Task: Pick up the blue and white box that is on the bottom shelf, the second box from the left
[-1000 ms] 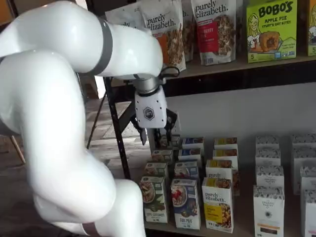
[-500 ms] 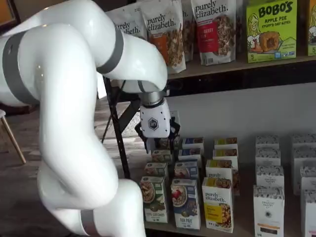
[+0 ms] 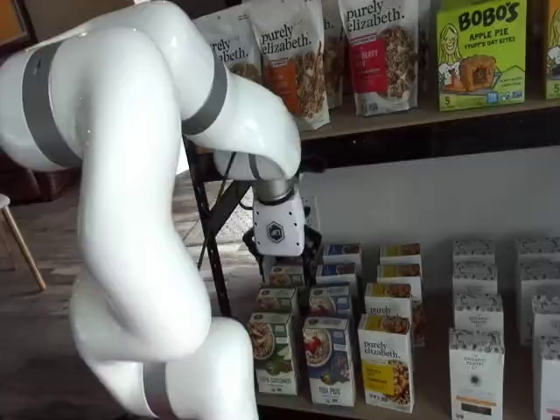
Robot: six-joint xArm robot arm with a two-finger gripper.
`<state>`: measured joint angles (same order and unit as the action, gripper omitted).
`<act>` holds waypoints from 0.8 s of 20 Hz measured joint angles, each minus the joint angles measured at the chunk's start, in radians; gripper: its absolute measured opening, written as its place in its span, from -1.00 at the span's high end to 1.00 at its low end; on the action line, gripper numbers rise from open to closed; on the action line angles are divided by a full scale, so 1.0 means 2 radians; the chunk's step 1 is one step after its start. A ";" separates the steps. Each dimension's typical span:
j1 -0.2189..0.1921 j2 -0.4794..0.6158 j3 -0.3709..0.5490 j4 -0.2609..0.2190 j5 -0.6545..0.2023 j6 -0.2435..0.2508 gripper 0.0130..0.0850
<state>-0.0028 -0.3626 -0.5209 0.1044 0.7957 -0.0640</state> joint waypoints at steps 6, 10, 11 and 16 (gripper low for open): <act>-0.007 0.020 0.009 0.011 -0.032 -0.017 -1.00; -0.005 0.042 0.010 0.016 -0.055 -0.022 -1.00; -0.003 0.050 0.008 0.019 -0.061 -0.023 -1.00; 0.004 0.082 0.000 0.020 -0.082 -0.019 -1.00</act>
<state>0.0050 -0.1983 -0.5211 0.1444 0.6308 -0.1018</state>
